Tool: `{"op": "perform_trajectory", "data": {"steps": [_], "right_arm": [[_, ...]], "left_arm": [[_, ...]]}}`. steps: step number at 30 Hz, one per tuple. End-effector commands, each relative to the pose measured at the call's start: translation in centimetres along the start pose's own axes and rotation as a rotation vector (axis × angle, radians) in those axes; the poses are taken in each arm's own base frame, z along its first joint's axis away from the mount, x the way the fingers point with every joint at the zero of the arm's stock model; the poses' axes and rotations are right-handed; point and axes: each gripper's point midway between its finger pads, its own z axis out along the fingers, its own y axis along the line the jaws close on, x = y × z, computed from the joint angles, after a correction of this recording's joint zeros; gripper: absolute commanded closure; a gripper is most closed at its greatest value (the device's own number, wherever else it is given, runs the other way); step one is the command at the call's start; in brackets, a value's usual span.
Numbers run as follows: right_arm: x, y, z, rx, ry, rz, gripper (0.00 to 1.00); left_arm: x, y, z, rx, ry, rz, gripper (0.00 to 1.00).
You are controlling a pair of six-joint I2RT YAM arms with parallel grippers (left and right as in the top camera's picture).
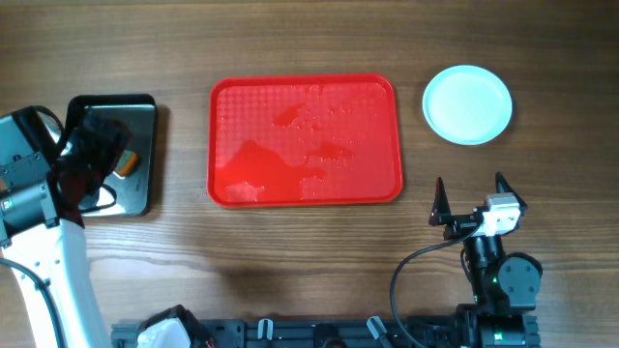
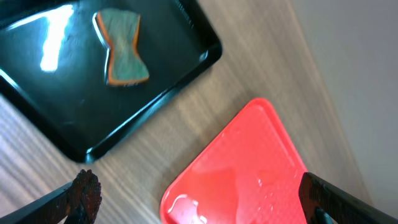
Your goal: Clean dirty plates on tray and stack at the side
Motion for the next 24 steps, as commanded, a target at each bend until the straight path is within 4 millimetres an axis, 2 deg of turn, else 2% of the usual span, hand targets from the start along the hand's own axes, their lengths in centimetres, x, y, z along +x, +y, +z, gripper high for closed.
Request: {"op": "perform_trajectory", "data": {"steps": [1, 4, 6, 9, 16, 21, 24], "right_arm": [[-0.2, -0.4, -0.1, 0.023, -0.01, -0.019, 0.0], [-0.2, -0.4, -0.1, 0.023, -0.01, -0.018, 0.0], [-0.2, -0.4, -0.1, 0.023, -0.011, -0.019, 0.0], [-0.2, -0.4, -0.1, 0.023, -0.01, -0.018, 0.0], [-0.2, -0.4, -0.1, 0.023, -0.01, -0.018, 0.0], [-0.2, -0.4, -0.1, 0.023, -0.011, -0.018, 0.0], [-0.2, -0.4, -0.1, 0.023, -0.01, -0.018, 0.0]], "left_arm": [[3.6, -0.3, 1.1, 0.017, 0.088, 0.171, 0.0], [7.9, -1.7, 2.7, 0.131, 0.083, 0.503, 0.0], [9.8, -2.0, 3.5, 0.206, 0.035, 0.579, 0.0], [11.8, -1.4, 4.5, 0.318, -0.08, 0.627, 0.0], [14.7, -0.2, 5.0, 0.539, -0.314, 0.688, 0.0], [15.1, 0.7, 4.9, 0.549, -0.383, 0.691, 0.0], [15.3, 0.4, 4.6, 0.582, -0.447, 0.697, 0.0]]}}
